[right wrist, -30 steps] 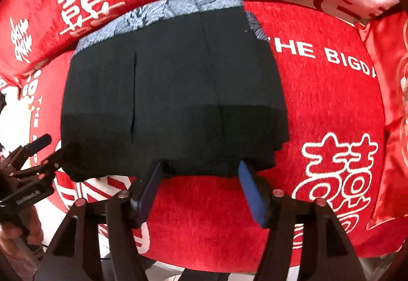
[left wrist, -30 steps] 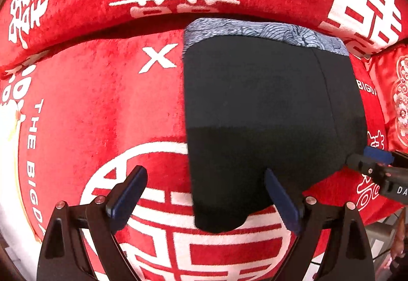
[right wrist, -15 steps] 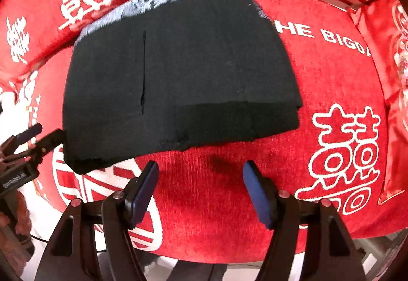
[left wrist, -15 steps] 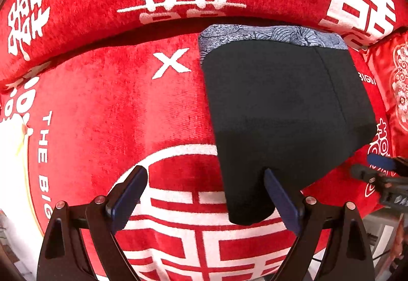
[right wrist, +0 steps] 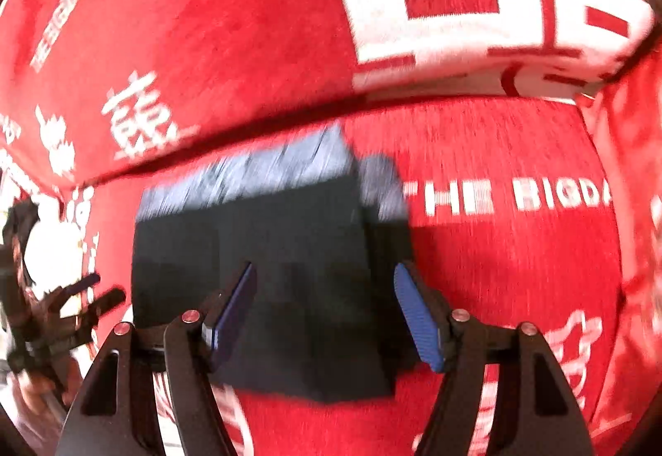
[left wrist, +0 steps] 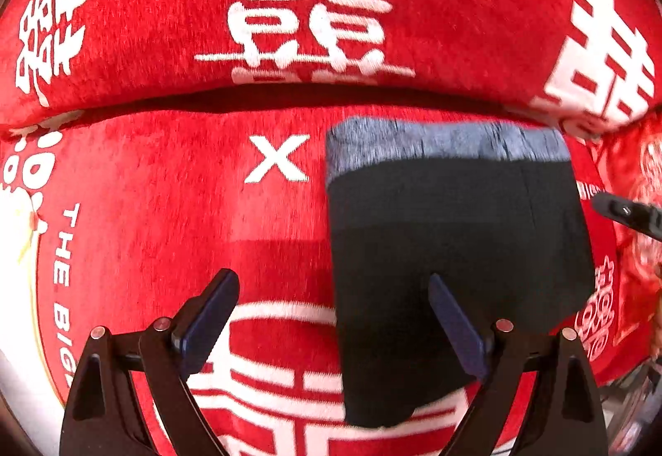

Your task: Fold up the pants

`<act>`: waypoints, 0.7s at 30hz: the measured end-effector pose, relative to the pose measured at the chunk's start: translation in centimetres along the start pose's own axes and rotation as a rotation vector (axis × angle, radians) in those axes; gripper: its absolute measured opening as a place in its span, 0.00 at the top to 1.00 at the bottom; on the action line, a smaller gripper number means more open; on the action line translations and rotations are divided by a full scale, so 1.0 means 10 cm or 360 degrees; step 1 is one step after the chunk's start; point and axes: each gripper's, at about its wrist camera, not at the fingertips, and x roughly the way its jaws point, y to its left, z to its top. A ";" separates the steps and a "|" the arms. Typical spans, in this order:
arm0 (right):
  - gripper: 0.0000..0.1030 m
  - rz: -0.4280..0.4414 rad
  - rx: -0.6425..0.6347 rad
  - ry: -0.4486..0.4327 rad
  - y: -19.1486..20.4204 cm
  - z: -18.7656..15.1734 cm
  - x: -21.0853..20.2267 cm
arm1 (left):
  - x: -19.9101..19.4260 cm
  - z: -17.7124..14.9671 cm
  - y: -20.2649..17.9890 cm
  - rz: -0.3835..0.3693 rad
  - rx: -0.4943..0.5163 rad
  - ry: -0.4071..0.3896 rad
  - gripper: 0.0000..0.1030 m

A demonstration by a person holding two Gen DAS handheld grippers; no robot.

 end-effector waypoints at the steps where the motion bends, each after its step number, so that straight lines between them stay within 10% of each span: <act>1: 0.30 0.0038 0.0027 0.0017 -0.05 0.12 0.09 | 0.03 0.02 0.01 -0.0008 -0.0021 0.0002 0.09; 4: 0.38 0.0143 0.0087 0.0061 -0.15 0.35 0.31 | 0.13 0.07 0.01 0.0015 -0.0060 0.0010 0.09; 6: 0.74 0.0186 0.0082 0.0113 -0.17 0.41 0.43 | 0.20 0.08 -0.02 0.0013 -0.0063 0.0029 0.09; 11: 0.81 0.0119 -0.0051 0.0150 -0.18 0.29 0.46 | 0.39 0.01 -0.08 0.0015 -0.0063 0.0099 0.09; 18: 0.74 0.0123 0.0003 0.0261 -0.43 0.04 0.37 | 0.38 0.03 -0.14 0.0041 -0.0042 0.0112 0.09; 21: 0.39 0.0204 0.0150 0.0298 -0.64 -0.04 0.36 | 0.38 0.03 -0.15 0.0030 -0.0020 0.0120 0.09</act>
